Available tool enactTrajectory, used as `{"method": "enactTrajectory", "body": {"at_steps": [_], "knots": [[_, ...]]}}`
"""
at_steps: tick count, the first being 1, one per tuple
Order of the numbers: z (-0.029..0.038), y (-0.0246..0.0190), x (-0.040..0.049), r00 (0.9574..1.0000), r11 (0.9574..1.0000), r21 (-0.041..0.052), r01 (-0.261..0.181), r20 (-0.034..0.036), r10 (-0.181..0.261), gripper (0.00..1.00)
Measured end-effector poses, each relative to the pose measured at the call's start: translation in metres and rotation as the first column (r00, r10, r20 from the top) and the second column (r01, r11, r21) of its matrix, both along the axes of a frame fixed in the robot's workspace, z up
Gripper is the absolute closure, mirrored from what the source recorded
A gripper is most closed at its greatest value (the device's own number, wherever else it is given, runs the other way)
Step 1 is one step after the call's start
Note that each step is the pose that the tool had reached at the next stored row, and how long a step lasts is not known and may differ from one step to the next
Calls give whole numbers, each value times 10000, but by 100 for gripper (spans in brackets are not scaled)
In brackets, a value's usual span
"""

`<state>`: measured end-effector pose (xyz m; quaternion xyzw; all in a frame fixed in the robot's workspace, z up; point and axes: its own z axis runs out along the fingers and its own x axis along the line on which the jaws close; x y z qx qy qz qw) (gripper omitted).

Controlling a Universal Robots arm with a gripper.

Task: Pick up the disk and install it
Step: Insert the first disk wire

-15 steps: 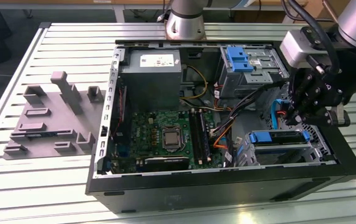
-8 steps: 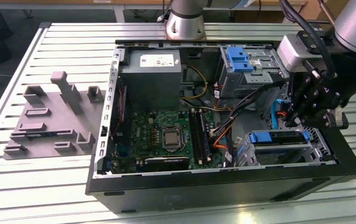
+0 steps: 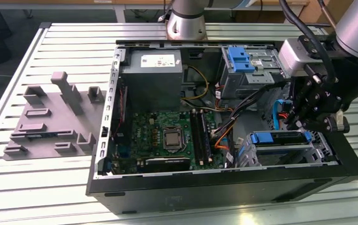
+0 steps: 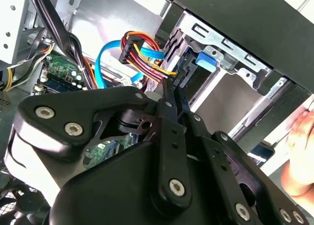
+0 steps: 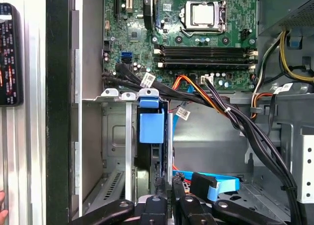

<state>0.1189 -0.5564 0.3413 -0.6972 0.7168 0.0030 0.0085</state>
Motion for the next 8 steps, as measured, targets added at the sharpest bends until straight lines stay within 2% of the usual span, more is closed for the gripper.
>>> {"method": "enactTrajectory", "body": {"at_steps": [8], "knots": [[-10, -22, -2, 10000, 10000, -4, 33, 0, -33, 84]]}}
